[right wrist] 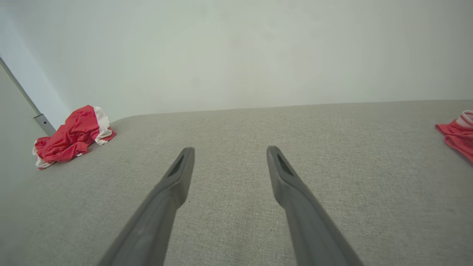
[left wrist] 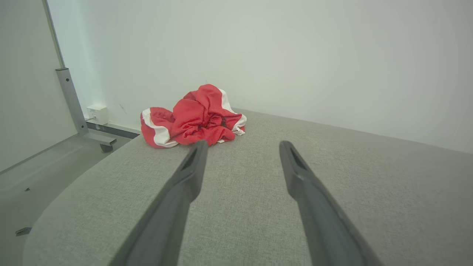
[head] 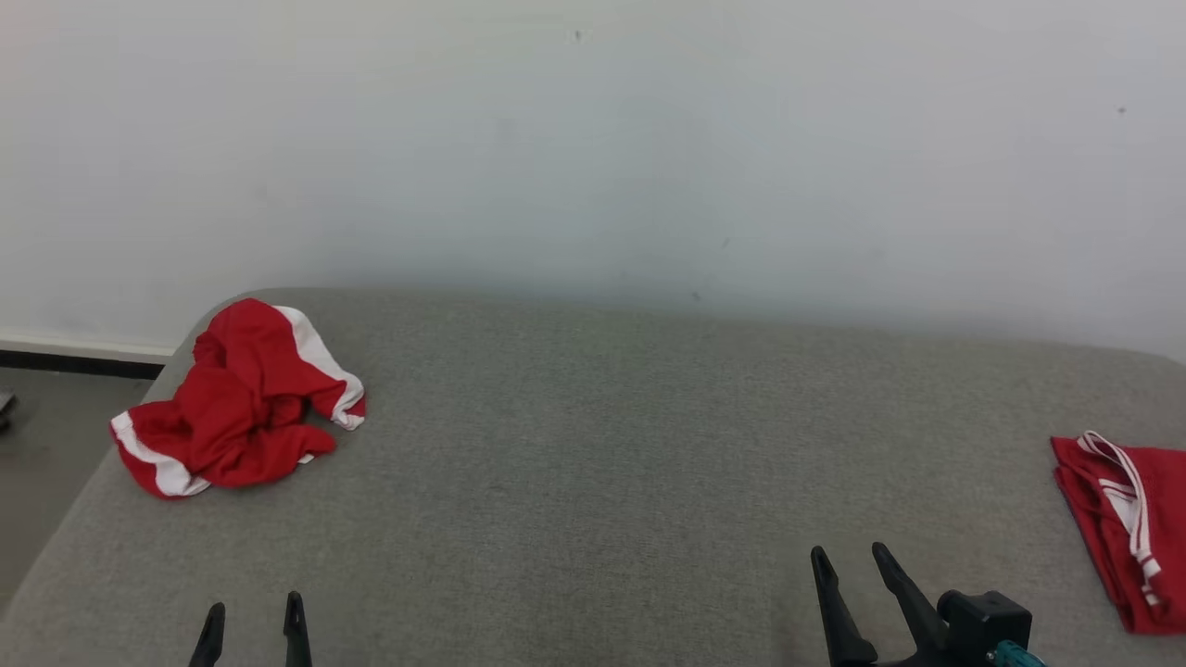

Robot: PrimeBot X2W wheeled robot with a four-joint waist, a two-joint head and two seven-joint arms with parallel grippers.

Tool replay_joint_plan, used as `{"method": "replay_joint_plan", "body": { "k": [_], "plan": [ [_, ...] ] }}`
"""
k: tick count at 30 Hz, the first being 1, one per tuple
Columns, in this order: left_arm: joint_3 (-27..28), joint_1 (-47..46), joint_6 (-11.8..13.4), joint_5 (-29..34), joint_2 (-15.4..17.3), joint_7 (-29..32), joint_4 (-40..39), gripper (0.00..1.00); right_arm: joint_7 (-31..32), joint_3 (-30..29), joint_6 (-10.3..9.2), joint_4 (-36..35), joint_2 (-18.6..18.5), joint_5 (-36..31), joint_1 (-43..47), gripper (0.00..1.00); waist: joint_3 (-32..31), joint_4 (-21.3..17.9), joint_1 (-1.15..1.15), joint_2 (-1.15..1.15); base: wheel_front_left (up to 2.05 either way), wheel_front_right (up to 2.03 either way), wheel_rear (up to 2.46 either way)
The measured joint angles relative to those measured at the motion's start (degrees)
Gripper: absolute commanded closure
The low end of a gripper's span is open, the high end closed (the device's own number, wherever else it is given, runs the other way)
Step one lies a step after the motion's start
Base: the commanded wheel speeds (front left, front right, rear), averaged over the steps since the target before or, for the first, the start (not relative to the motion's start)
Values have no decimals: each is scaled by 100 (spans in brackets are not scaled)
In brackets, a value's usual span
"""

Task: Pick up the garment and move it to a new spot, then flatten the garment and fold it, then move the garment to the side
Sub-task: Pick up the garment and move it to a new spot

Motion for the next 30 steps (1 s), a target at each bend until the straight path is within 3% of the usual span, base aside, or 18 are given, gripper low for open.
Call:
{"method": "replay_joint_plan", "body": {
  "k": [17, 30],
  "plan": [
    [259, 113, 51, 96, 90, 0, -43, 0, -26, 152, 0, 99, 151, 24, -63, 0, -84, 1167, 0, 0, 0, 0, 0],
    [377, 187, 151, 59, 69, 0, -176, 0, -26, 240, 0, 145, 153, -544, -261, 0, 68, 1430, 0, 0, 0, 0, 0]
  ]
}}
